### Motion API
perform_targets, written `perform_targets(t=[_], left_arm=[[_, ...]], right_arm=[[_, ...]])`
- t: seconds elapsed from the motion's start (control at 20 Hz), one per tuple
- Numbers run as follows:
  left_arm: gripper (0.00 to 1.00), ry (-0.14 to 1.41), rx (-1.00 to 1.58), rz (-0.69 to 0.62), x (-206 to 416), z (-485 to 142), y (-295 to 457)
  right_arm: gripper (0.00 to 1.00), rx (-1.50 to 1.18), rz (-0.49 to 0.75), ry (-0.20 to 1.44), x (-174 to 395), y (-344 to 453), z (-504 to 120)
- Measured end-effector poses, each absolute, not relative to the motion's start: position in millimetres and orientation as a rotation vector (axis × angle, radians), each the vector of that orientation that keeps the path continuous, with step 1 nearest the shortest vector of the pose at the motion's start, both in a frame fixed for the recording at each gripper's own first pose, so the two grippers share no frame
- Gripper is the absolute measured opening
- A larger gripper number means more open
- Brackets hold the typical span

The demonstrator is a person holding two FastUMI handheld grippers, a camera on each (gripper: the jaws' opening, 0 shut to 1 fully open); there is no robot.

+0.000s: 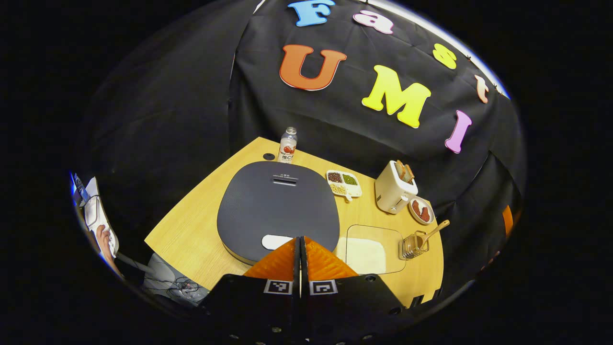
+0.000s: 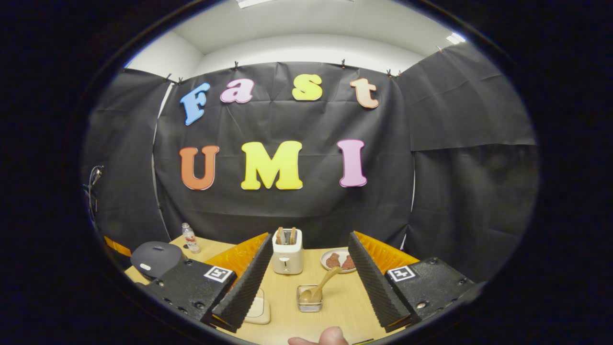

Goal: Close the left gripper, press the button to open the rice cooker; take a wooden spoon from the chopstick holder with the right hand, scoop a spoonful of rice and pour it into the rice cooker, then put the wooden spoon back into the chopstick holder.

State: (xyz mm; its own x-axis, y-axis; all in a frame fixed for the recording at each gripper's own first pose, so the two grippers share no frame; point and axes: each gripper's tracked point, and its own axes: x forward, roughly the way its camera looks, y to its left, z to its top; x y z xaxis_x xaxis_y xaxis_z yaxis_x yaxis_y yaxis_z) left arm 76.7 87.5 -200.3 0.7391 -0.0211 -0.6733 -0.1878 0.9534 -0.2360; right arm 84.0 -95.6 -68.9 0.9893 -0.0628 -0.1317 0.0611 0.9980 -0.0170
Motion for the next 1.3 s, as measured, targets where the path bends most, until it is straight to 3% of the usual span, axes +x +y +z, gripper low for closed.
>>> perform_targets(t=[0.25,0.95,1.3], left_arm=[[0.0,0.841,-0.319,0.094,92.9,-233.9,95.0],[0.0,0.926,-0.367,0.078,95.8,-265.2,93.3],[0.0,0.81,-0.434,0.105,100.0,-243.3,95.5]], right_arm=[[1.0,-0.035,-0.059,0.167,93.4,-98.1,-82.5],[1.0,-0.017,-0.032,0.208,104.1,-80.2,-97.8],[1.0,-0.04,-0.009,0.184,100.2,-74.3,-86.6]])
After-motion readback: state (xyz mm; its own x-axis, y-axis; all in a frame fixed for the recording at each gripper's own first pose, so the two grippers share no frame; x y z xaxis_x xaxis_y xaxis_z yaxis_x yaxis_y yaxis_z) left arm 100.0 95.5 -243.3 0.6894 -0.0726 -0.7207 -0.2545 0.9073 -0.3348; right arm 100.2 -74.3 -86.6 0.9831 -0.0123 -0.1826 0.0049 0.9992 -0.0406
